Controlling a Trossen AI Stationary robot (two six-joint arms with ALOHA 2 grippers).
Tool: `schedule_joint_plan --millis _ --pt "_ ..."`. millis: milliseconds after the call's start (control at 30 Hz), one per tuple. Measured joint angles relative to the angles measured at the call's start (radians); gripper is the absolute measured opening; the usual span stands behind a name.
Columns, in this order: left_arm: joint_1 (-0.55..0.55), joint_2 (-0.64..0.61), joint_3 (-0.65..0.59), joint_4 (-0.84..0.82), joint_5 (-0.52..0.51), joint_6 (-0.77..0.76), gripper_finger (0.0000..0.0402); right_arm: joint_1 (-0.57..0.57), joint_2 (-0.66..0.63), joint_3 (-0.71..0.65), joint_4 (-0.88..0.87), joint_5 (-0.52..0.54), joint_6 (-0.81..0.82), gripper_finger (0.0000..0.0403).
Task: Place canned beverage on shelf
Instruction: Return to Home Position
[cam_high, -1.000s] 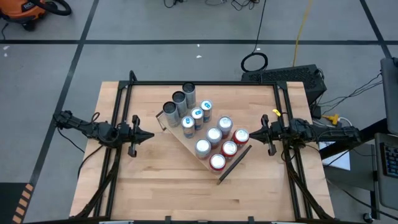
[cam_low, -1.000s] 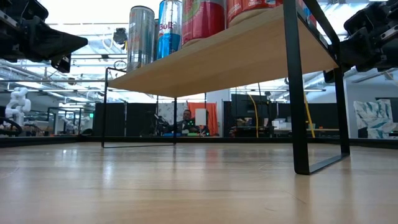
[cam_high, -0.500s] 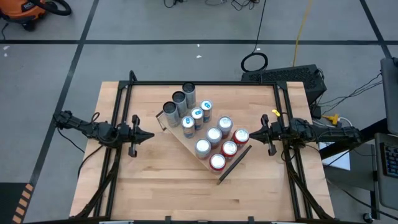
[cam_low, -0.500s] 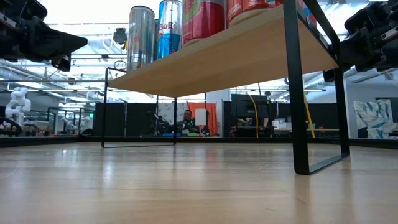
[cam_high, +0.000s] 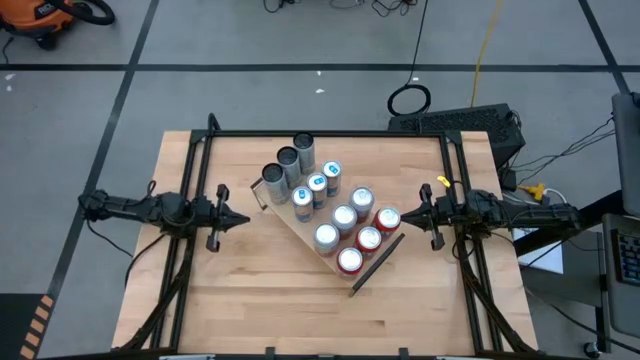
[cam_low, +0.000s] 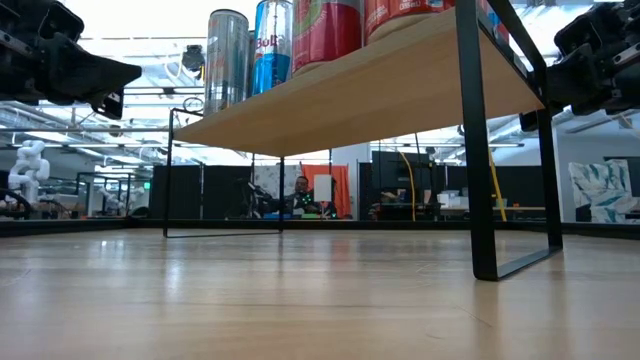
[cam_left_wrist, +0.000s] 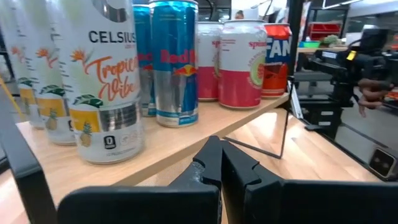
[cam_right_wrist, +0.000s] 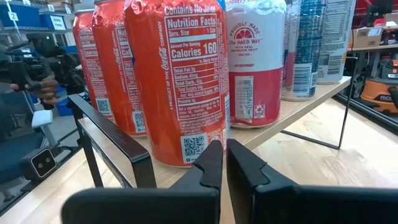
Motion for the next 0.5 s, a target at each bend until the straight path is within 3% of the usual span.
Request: schedule_joint_plan --millis 500 --pt "0.092 0.0 0.0 -0.012 0.064 0.0 0.0 0.0 0.0 0.0 -0.002 0.001 0.0 0.0"
